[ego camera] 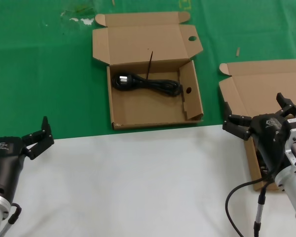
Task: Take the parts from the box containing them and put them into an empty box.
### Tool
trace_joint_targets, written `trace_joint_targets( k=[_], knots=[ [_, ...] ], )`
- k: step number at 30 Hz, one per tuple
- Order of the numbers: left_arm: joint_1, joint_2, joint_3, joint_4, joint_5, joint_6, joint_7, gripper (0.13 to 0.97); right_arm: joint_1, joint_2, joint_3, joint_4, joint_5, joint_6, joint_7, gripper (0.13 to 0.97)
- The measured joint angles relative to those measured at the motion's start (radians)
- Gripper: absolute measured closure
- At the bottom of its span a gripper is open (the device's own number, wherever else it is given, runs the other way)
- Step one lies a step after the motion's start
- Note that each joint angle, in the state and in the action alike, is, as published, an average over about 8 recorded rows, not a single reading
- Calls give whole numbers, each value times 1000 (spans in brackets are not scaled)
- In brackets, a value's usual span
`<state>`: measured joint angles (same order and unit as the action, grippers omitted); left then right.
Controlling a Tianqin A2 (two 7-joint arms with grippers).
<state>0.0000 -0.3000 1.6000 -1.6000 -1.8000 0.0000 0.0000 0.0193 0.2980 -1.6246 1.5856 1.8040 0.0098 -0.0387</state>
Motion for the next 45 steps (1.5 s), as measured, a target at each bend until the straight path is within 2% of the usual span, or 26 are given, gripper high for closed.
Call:
trace_joint_targets(
  k=[45],
  knots=[
    [0, 0, 0, 0, 0, 0, 0, 132, 0, 0, 0, 0, 0, 0, 0, 129]
  ],
)
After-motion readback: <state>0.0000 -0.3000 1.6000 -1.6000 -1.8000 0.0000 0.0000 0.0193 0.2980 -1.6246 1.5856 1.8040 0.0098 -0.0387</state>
